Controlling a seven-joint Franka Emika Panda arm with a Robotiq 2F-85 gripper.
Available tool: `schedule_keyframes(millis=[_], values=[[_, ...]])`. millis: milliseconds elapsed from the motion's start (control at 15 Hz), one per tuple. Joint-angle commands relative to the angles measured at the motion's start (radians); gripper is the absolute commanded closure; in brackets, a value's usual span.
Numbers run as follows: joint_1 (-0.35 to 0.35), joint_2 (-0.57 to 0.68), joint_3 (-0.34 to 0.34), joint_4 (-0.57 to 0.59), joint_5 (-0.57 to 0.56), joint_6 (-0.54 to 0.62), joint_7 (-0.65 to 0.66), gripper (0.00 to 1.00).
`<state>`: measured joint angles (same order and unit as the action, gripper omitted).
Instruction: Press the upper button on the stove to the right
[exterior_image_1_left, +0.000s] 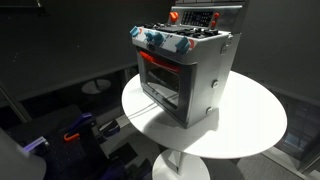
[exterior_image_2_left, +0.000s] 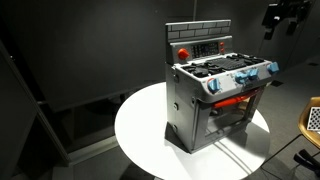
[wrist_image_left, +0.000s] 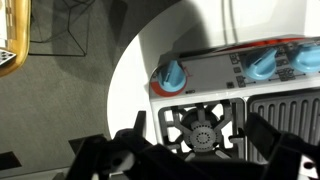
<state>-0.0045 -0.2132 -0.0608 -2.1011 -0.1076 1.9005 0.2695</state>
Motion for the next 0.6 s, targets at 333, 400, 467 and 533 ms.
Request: schedule_keyframes(millis=[333, 400, 467, 533], values=[[-0.024, -0.104, 0.027, -0.091, 0.009, 0.031, -0.019, 0.00], [-0.024, -0.105, 0.028, -0.093, 0.009, 0.031, -0.019, 0.00], [-0.025, -0.103, 0.030, -0.093, 0.008, 0.031, -0.019, 0.00], [-0.027, -0.102, 0.031, -0.093, 0.008, 0.031, -0.019, 0.00]])
